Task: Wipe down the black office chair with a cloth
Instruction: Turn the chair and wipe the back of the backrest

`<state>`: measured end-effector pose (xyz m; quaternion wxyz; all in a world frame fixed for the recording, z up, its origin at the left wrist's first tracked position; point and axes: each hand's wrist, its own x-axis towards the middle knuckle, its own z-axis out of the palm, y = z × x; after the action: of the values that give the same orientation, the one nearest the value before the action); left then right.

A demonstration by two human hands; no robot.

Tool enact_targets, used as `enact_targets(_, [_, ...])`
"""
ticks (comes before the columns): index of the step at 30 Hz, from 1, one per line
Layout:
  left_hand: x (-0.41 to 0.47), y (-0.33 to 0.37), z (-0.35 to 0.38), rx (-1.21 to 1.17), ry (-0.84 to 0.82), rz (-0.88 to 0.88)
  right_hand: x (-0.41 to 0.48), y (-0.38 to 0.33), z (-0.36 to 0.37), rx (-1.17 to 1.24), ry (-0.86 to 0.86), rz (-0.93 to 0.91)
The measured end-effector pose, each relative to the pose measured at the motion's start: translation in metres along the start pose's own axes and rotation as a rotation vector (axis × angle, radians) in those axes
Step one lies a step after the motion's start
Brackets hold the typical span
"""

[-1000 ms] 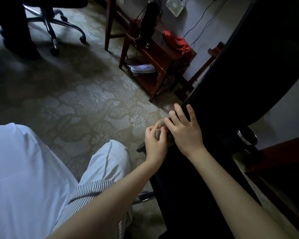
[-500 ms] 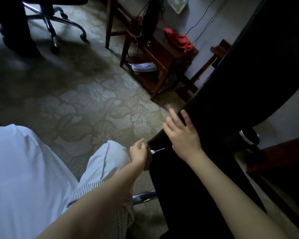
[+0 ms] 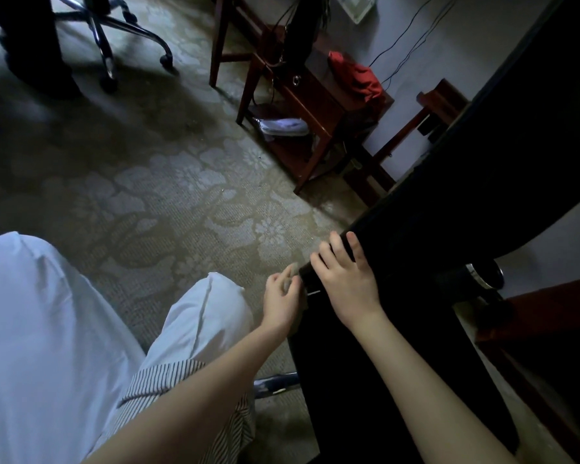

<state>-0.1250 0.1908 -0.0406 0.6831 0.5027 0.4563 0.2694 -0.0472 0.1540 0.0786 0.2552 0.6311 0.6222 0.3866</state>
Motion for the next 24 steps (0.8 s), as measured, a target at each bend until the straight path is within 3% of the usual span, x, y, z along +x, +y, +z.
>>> enact_targets(3, [-0.005, 0.014, -0.004, 0.044, -0.034, 0.231, 0.0, -0.001, 0.003, -0.021, 0.022, 0.003])
enact_targets(5, [-0.004, 0.013, -0.002, 0.065, 0.006, 0.257, 0.001, -0.002, 0.004, -0.011, 0.032, 0.011])
enact_targets(8, [0.005, -0.002, 0.002, 0.017, 0.093, 0.101, 0.001, -0.003, 0.005, 0.0, 0.041, 0.022])
enact_targets(14, [0.04, -0.042, -0.002, 0.142, 0.072, -0.226, 0.0, -0.003, 0.008, -0.01, 0.057, 0.014])
enact_targets(17, [0.047, -0.056, -0.008, 0.125, 0.185, -0.369, -0.002, -0.002, 0.007, 0.0, 0.077, 0.016])
enact_targets(20, [0.05, -0.06, -0.009, 0.054, 0.287, -0.429, -0.003, -0.002, 0.006, 0.005, 0.086, 0.009])
enact_targets(24, [0.056, -0.065, 0.0, 0.006, 0.24, -0.453, -0.004, -0.002, 0.006, 0.027, 0.097, 0.006])
